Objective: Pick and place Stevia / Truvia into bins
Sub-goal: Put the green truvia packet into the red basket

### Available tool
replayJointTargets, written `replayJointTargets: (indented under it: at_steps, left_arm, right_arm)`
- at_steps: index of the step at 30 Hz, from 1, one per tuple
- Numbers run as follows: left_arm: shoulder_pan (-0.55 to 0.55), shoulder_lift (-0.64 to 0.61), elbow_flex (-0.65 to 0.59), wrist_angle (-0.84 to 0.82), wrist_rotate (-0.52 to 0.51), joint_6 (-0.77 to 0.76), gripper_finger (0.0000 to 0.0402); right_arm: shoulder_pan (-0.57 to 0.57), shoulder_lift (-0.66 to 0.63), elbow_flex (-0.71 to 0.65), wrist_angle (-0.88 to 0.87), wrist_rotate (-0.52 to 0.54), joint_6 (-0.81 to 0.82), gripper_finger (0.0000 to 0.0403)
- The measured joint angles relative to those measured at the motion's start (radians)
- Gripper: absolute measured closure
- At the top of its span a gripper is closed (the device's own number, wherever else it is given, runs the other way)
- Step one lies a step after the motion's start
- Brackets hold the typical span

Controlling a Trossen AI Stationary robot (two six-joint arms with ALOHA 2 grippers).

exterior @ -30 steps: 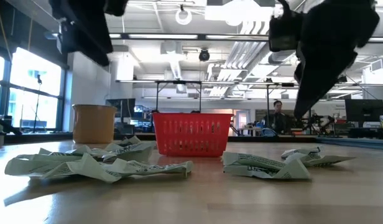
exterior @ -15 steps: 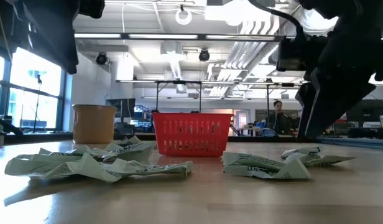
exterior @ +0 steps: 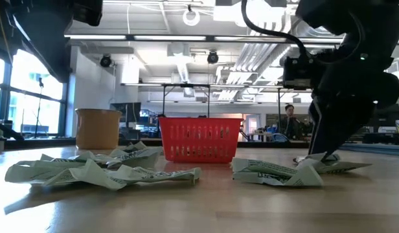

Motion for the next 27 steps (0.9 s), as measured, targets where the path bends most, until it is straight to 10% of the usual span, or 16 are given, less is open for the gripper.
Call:
replayJointTargets:
  at_steps: [27]
  left_arm:
    - [0.0, 0.0, 0.0, 0.059, -0.001, -0.01, 0.0218]
  right_arm:
    - [-0.084, 0.001, 0.055, 0.022, -0.163, 0.115, 0.0391]
